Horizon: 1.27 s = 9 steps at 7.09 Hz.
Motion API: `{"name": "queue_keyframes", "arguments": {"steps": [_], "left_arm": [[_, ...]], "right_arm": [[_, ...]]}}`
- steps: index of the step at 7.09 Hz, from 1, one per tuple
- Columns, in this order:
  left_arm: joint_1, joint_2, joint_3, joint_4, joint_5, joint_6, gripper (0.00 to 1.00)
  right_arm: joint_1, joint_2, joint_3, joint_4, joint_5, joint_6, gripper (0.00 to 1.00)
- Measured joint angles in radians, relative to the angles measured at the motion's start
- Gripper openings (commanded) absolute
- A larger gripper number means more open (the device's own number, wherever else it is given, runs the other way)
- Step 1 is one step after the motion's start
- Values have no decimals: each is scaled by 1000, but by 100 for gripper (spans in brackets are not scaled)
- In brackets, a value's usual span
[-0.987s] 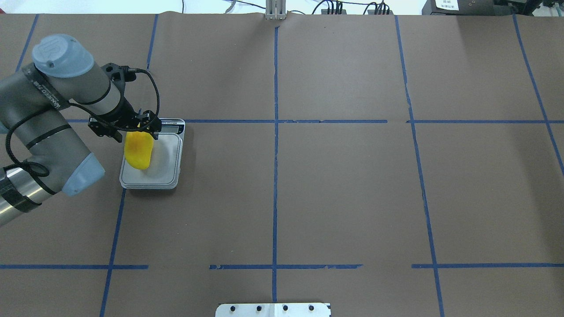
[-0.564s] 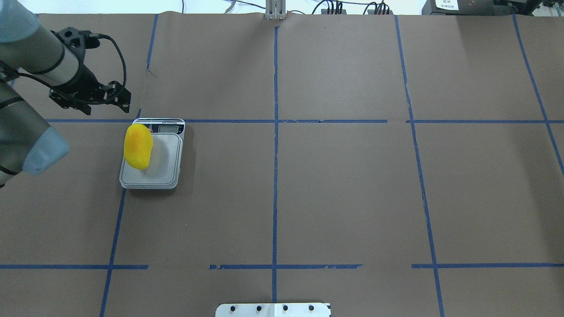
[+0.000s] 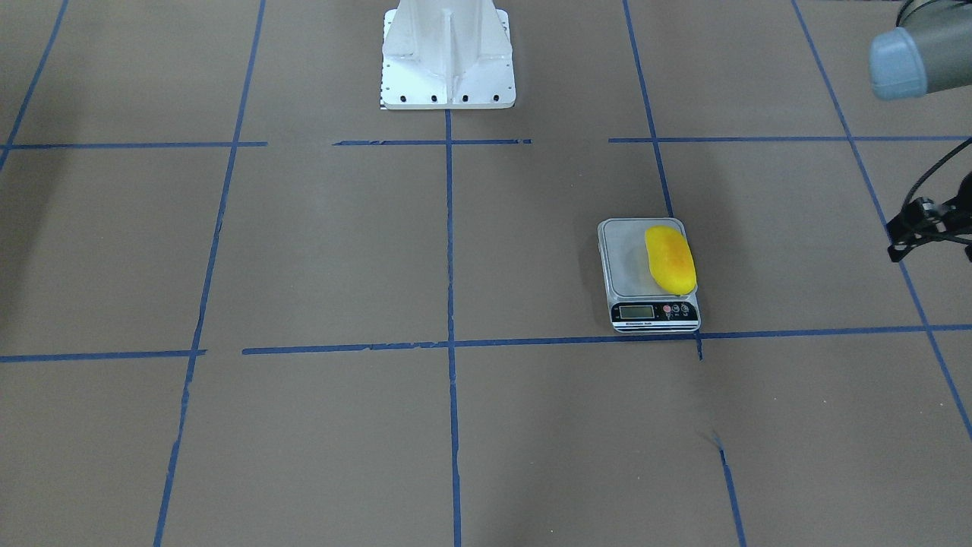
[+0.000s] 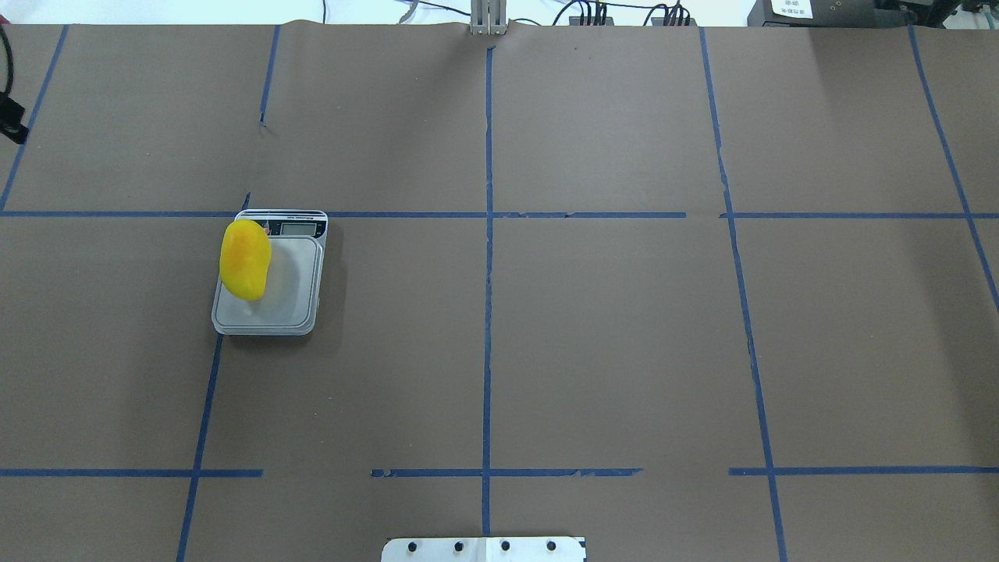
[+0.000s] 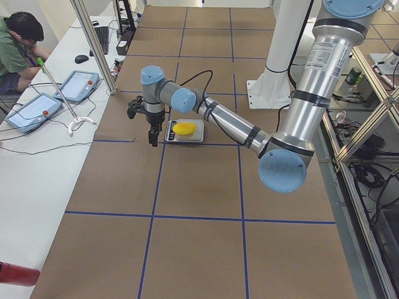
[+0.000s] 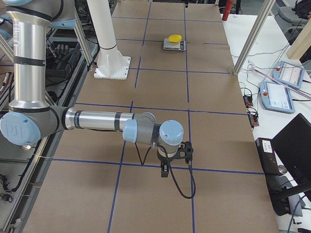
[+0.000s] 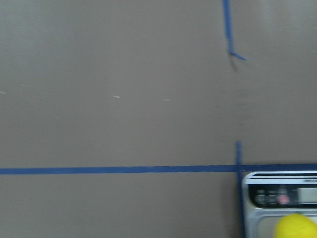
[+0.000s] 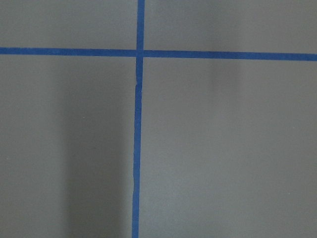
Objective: Weigh mango
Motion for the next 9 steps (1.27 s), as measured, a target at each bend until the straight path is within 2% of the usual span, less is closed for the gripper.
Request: {"name": "queue_keyframes", "arguments": {"steps": [3,5,9], "left_arm": [[-189,91,170,-4,-76,332,100],[-224,129,258,-4,-110,417,100],[-248,211,245,-63,-196,435,100]], "right_arm": [[0,0,0,1,0,0,100],[0,0,0,0,0,0,100],[0,-1,0,1,0,0,100]]}}
